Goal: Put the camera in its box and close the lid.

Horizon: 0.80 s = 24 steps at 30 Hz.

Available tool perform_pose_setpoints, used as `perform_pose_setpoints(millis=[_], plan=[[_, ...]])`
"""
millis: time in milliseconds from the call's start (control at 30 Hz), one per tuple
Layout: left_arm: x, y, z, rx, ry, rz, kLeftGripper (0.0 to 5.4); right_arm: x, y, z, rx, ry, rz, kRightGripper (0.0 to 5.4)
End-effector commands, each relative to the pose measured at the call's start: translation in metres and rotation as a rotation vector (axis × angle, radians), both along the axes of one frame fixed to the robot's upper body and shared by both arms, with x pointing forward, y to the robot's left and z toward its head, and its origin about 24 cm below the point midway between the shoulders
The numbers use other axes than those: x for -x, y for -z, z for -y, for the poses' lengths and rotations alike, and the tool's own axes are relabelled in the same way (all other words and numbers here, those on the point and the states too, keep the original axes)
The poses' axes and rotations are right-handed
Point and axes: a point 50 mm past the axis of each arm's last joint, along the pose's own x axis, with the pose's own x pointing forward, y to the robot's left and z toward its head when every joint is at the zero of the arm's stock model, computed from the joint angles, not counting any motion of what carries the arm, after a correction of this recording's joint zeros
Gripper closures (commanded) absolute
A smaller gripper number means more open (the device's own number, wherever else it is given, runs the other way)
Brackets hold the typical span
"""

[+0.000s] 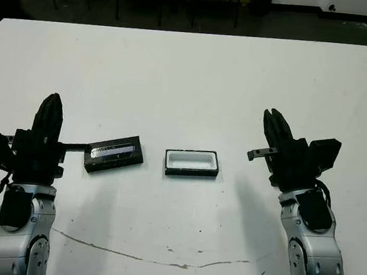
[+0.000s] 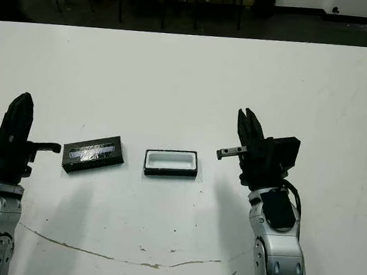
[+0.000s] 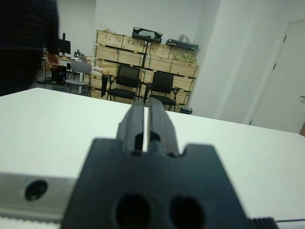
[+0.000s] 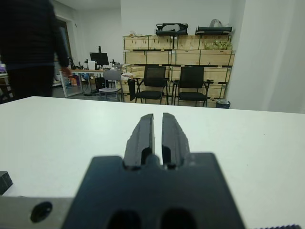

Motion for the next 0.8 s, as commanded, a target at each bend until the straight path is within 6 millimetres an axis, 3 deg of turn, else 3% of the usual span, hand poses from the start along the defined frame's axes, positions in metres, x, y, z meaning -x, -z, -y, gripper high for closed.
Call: perform_pose_setpoints(millis=[33,400,567,800], plan=[[0.001,0.005,-0.002,-0.009,-0.003,-0.036,5.39,0.001,0.008,0.002,0.002,0.0,-0.032,5.4],[0.004,0.006,0.004,-0.009,0.013,-0.041,5.39,0.001,0.01,0.006,0.011,-0.014,-0.04,5.4],[0.004,0.007,0.004,-0.003,0.012,-0.04,5.39,0.007,-0.009,0.017,0.044,0.027,-0.041,5.4],[0.004,0.006,0.004,-0.011,0.014,-0.042,5.4,0.007,-0.023,0.044,0.16,0.089,-0.055,4.5]])
